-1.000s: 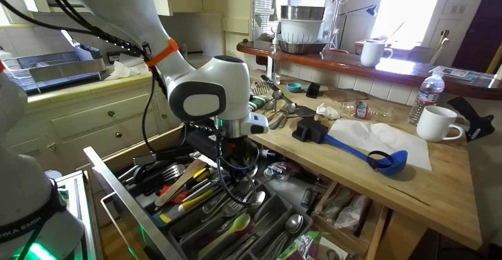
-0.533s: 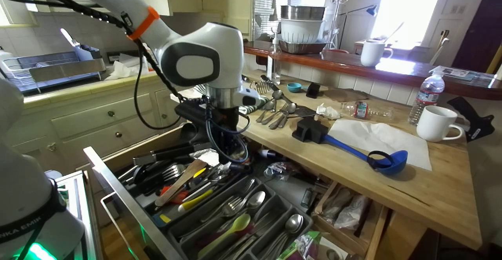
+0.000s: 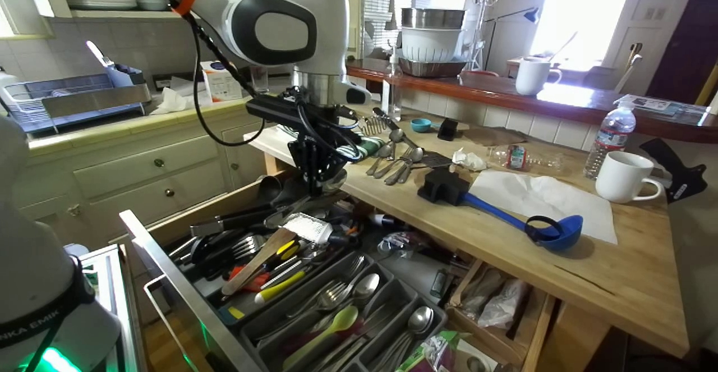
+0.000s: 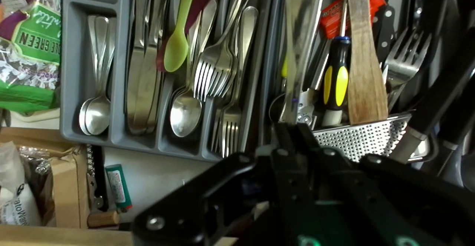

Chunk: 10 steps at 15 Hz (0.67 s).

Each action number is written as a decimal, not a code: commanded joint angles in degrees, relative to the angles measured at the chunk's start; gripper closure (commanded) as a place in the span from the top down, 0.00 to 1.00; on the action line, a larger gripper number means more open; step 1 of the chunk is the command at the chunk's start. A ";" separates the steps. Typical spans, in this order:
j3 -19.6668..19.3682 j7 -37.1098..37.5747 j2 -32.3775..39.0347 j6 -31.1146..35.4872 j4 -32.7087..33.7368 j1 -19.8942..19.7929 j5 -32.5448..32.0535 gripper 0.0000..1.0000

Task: Remove one silver spoon from the utensil holder in the drawer and put it on the table next to the silver spoons

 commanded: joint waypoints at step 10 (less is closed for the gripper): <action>0.04 -2.80 9.16 -1.84 14.29 2.06 -0.43 0.02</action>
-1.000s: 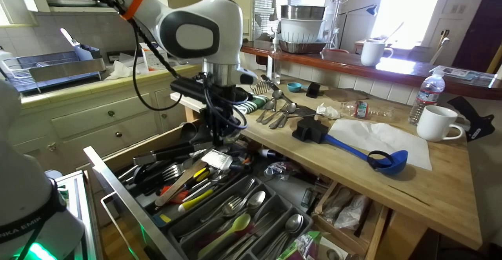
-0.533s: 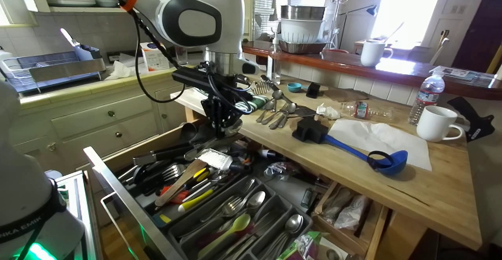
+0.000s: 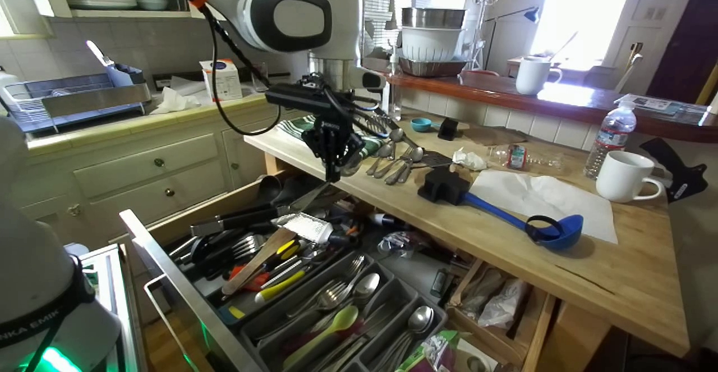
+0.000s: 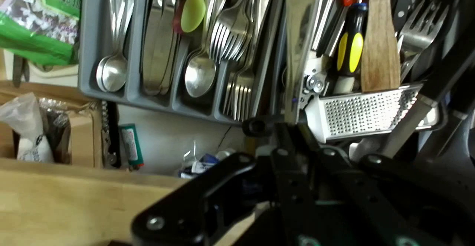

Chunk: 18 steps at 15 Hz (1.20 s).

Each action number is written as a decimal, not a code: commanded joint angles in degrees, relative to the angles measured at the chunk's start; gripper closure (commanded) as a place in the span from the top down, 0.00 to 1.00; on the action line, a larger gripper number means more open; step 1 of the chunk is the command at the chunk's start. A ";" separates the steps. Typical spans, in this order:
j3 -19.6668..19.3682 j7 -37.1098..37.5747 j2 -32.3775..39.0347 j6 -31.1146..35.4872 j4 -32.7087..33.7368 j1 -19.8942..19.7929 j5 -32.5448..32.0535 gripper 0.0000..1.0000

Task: Remove one silver spoon from the utensil holder in the drawer and put it on the table next to the silver spoons

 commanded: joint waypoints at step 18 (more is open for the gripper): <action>6.98 -0.26 35.22 -5.76 43.65 3.39 -0.80 0.02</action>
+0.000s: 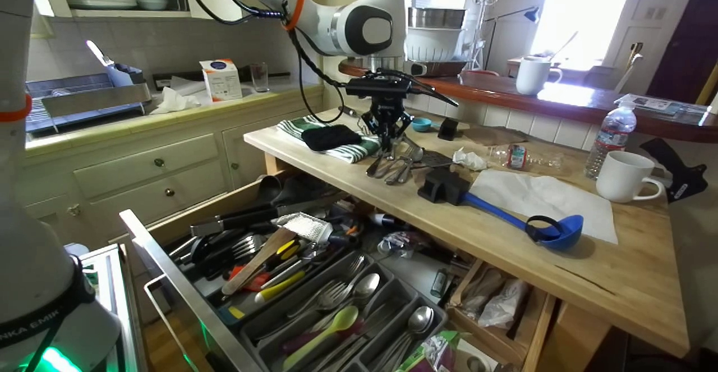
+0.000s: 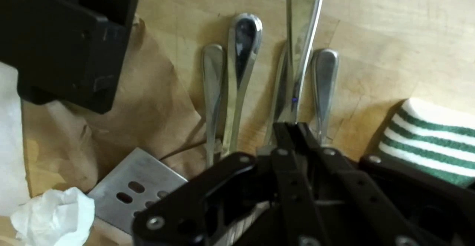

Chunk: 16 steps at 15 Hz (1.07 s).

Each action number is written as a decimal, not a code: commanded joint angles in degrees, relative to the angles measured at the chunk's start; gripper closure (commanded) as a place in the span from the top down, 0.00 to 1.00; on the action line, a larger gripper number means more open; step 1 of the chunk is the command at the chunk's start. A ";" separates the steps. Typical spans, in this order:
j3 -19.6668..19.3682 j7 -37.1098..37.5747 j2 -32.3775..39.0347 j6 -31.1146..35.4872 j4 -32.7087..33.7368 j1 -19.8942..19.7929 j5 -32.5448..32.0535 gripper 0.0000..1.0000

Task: Remove one silver spoon from the utensil holder in the drawer and put it on the table next to the silver spoons

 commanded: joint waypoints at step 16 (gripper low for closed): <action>0.55 9.68 15.17 -3.75 17.16 2.21 -1.73 0.02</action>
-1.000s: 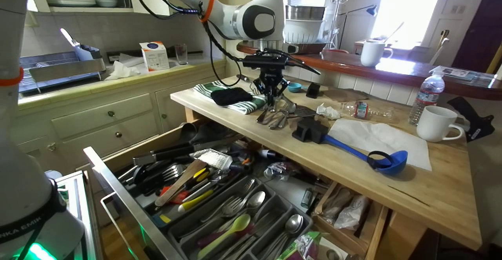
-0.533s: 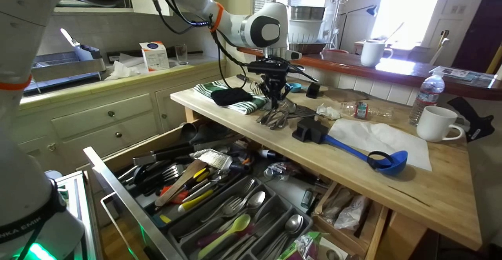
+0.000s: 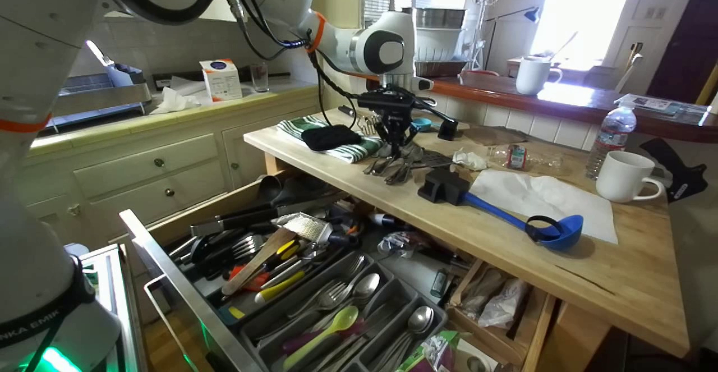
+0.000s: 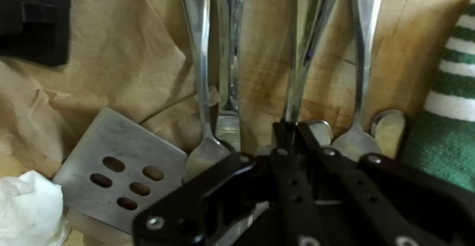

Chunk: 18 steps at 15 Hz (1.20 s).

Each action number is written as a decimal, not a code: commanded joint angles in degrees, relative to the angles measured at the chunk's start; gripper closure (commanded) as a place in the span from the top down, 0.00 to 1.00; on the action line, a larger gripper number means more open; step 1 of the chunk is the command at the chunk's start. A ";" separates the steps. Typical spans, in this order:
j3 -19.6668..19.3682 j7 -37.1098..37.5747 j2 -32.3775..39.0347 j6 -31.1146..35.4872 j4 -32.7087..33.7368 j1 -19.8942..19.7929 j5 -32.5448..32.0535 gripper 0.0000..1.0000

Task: Remove one silver spoon from the utensil holder in the drawer and put it on the table next to the silver spoons

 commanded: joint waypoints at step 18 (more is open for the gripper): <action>0.58 9.54 -18.21 -9.15 -11.41 4.13 -4.33 1.00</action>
